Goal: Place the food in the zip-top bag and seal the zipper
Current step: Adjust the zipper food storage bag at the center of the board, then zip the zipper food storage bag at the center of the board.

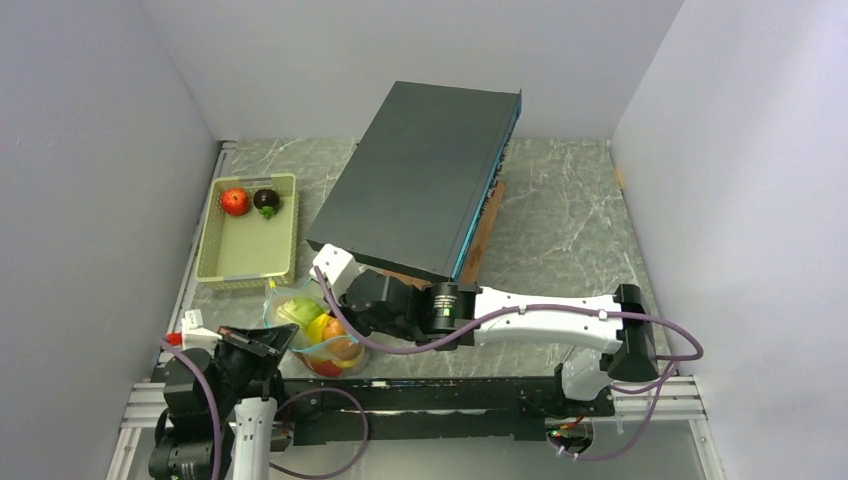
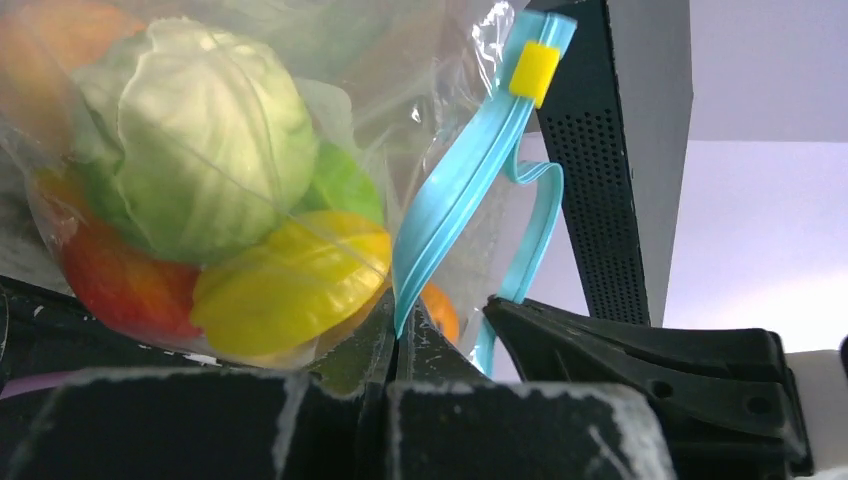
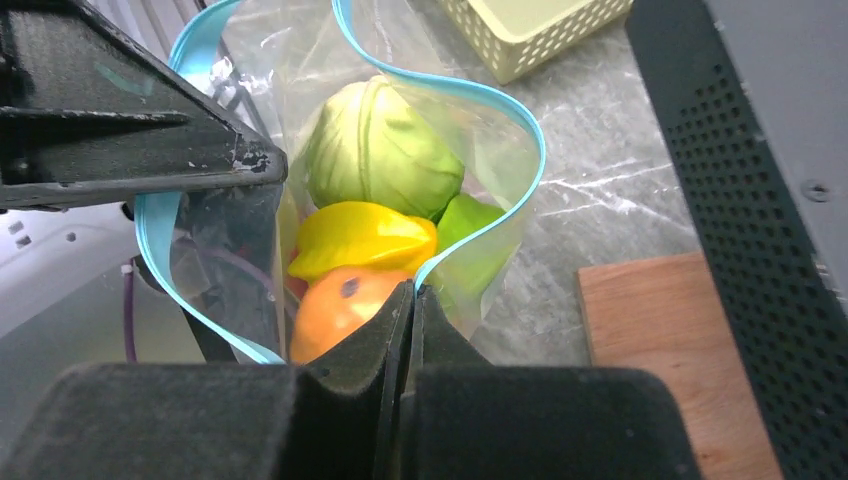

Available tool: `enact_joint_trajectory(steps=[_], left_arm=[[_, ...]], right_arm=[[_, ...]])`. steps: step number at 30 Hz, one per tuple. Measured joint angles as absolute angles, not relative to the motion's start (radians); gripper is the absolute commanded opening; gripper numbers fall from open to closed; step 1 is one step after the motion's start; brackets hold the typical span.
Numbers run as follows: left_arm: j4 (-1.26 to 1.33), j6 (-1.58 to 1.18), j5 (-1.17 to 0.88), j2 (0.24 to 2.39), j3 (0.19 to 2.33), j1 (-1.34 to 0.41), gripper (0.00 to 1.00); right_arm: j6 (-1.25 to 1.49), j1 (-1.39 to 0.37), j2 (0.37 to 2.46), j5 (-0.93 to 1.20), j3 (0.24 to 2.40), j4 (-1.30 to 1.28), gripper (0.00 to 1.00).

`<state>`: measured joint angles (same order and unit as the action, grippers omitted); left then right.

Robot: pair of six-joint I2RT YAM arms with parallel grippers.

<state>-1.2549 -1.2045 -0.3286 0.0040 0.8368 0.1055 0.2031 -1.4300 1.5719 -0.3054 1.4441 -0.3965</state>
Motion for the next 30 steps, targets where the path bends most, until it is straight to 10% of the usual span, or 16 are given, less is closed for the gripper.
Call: enact_joint_trajectory(steps=[11, 16, 22, 25, 30], left_arm=[[-1.243, -1.236, -0.350, 0.004, 0.641, 0.106, 0.00], [-1.248, -1.231, -0.353, 0.004, 0.652, 0.106, 0.00], [-1.256, -1.224, -0.350, 0.004, 0.683, 0.106, 0.00], [-1.257, -1.225, -0.350, 0.004, 0.684, 0.106, 0.00], [-1.255, -1.225, -0.345, 0.004, 0.684, 0.106, 0.00]], right_arm=[[0.178, -1.405, 1.565, -0.272, 1.405, -0.353, 0.02], [0.162, -1.402, 1.557, -0.211, 1.405, -0.355, 0.40], [0.130, -1.398, 1.555, -0.212, 1.407, -0.350, 0.54], [0.104, -1.395, 1.592, -0.237, 1.443, -0.348, 0.50], [0.054, -1.384, 1.698, -0.234, 1.533, -0.331, 0.07]])
